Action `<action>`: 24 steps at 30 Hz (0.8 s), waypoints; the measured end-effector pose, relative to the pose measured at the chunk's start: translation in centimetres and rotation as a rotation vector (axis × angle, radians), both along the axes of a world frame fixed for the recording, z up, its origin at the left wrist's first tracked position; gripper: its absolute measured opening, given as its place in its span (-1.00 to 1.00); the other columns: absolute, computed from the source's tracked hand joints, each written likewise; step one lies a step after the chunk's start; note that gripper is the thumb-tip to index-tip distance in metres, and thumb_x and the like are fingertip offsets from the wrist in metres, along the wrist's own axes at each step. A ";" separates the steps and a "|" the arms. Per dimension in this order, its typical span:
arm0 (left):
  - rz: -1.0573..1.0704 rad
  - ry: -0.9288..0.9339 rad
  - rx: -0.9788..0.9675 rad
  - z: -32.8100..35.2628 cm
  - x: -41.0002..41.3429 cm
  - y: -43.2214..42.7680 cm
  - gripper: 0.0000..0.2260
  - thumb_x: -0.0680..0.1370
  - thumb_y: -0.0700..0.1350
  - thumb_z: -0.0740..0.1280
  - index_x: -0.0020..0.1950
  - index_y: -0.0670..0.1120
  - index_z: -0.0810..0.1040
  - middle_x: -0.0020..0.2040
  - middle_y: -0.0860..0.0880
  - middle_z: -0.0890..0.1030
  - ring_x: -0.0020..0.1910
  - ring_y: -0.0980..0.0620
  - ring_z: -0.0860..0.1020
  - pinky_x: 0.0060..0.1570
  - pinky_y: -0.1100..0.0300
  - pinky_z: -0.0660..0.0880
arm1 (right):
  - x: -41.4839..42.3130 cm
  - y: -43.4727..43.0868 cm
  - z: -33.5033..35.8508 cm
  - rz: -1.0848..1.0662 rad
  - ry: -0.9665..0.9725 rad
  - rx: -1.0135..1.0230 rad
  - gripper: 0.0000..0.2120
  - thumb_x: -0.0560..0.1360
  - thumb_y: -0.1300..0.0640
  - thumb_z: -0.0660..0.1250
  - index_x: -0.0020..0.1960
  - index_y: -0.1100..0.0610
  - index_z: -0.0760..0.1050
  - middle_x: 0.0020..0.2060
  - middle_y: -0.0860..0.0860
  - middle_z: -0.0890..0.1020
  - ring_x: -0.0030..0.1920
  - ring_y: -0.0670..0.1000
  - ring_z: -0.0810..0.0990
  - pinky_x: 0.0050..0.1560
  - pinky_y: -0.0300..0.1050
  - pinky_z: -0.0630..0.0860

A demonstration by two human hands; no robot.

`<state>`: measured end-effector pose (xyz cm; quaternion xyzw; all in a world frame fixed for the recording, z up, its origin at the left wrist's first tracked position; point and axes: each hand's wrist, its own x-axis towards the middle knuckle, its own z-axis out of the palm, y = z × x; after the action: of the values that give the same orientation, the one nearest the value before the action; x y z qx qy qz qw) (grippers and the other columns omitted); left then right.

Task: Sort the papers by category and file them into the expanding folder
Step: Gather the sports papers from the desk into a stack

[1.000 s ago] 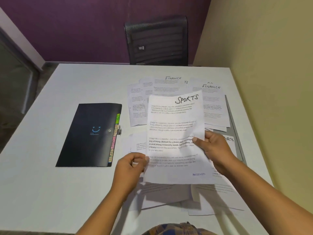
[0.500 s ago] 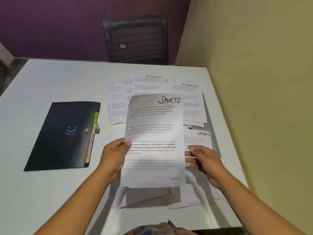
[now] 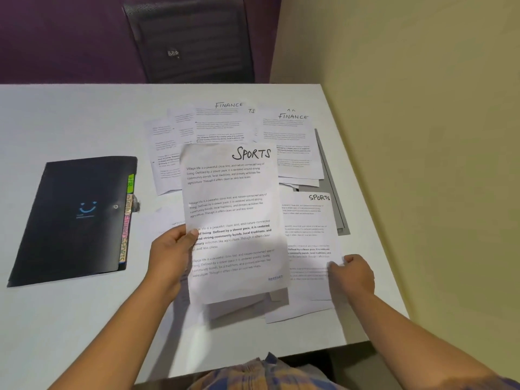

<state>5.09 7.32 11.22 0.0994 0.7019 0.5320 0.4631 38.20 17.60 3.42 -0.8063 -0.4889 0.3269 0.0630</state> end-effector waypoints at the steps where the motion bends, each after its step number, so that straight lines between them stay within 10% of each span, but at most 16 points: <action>1: 0.003 -0.004 -0.002 0.1 0.1 0.0 -0.85 0.59 -0.24 0.32 0.11 -0.14 0.65 -0.06 -0.08 0.72 -0.20 0.02 0.66 -0.34 0.31 0.55 | 0.0 0.1 -0.3 0.008 -0.023 -0.023 -0.48 0.45 -0.02 0.45 0.31 0.22 0.46 0.13 0.15 0.62 0.08 0.19 0.59 -0.06 -0.07 0.49; 5: 0.008 -0.006 -0.006 0.3 0.3 0.1 -0.83 0.59 -0.26 0.31 0.15 -0.19 0.64 -0.03 -0.10 0.71 -0.20 0.02 0.66 -0.34 0.33 0.57 | -0.6 0.6 -0.6 0.123 -0.192 -0.079 -0.32 0.33 -0.27 0.47 0.22 0.19 0.43 0.08 0.14 0.56 0.07 0.20 0.58 -0.04 0.05 0.58; 11: 0.030 -0.014 -0.013 0.7 0.4 0.0 -0.84 0.59 -0.28 0.32 0.12 -0.21 0.64 -0.07 -0.11 0.71 -0.32 0.12 0.67 -0.40 0.34 0.54 | -0.4 1.2 -0.9 0.128 -0.178 -0.097 -0.37 0.34 -0.12 0.55 0.20 0.16 0.36 -0.06 0.07 0.55 0.01 0.20 0.60 -0.06 0.05 0.57; 17: 0.034 0.001 -0.051 0.6 -0.1 -0.4 -0.86 0.59 -0.25 0.32 0.09 -0.17 0.65 -0.17 -0.04 0.73 -0.31 0.04 0.64 -0.41 0.29 0.53 | -0.2 1.2 -1.7 -0.064 0.009 0.008 -0.94 0.44 0.18 0.42 -0.14 0.16 0.57 -0.18 0.08 0.67 -0.28 0.08 0.56 -0.24 -0.12 0.51; 24: 0.088 -0.026 -0.039 0.3 -0.7 -1.2 -0.83 0.60 -0.26 0.31 0.14 -0.19 0.64 0.00 -0.12 0.72 -0.02 -0.11 0.67 0.09 0.02 0.58 | 0.0 1.9 1.3 -0.116 0.274 0.185 -0.96 0.49 0.22 0.42 -0.14 0.16 0.59 -0.27 0.04 0.65 -0.19 0.14 0.61 -0.22 -0.14 0.45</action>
<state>4.43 6.11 11.52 0.0522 0.7097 0.5394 0.4502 38.23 19.45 4.68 -0.7717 -0.4566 0.3830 0.2219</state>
